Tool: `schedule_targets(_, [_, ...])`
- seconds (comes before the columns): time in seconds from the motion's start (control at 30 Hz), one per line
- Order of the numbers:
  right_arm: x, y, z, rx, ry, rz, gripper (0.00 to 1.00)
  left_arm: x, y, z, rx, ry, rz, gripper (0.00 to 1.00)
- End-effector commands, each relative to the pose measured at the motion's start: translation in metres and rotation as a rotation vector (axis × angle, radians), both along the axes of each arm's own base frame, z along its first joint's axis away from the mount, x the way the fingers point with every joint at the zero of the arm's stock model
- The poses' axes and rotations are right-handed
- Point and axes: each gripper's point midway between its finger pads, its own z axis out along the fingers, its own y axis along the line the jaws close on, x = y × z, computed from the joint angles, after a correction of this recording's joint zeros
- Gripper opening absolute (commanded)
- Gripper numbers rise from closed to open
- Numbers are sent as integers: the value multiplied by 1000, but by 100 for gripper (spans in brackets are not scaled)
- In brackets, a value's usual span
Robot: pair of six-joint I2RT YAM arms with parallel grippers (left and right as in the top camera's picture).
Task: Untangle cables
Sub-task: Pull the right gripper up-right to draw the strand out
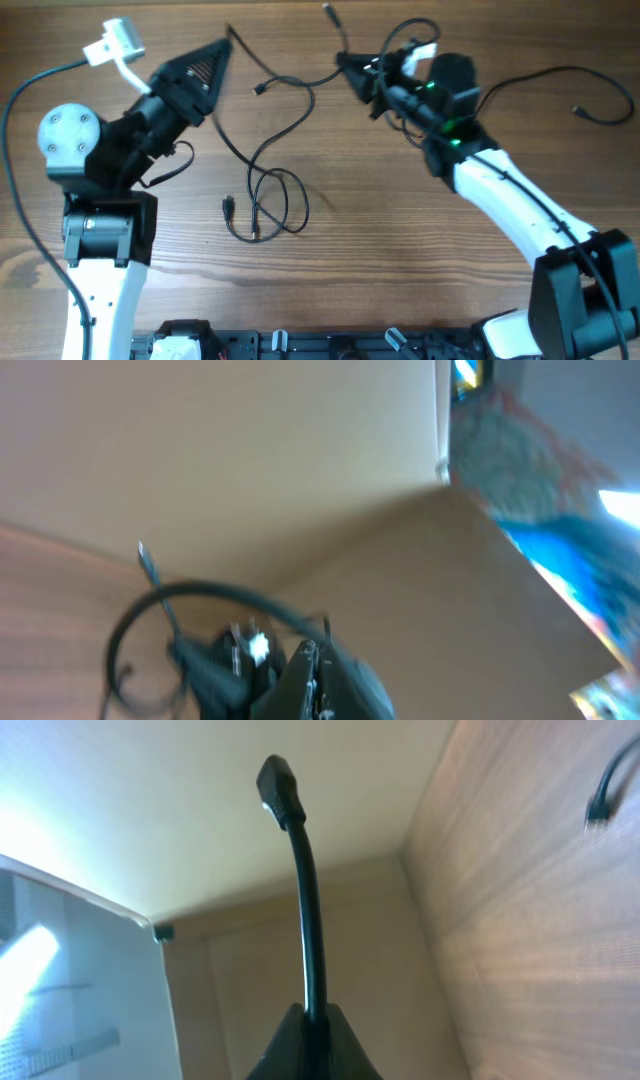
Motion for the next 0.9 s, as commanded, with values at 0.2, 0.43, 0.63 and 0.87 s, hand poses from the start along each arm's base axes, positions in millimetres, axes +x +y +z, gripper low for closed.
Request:
schedule_targets(0.2, [7, -73, 20, 12, -72, 30, 4, -65, -91, 5, 23, -47, -413, 4])
schedule_targets(0.43, [12, -101, 22, 0, -91, -1, 5, -81, -112, -30, 178, -72, -483, 4])
schedule_targets(0.63, [27, -162, 4, -44, -40, -146, 4, -76, -101, -69, 272, 41, -456, 4])
schedule_targets(0.87, [23, -201, -29, -148, 23, -197, 4, -68, -57, -164, 521, 413, -216, 4])
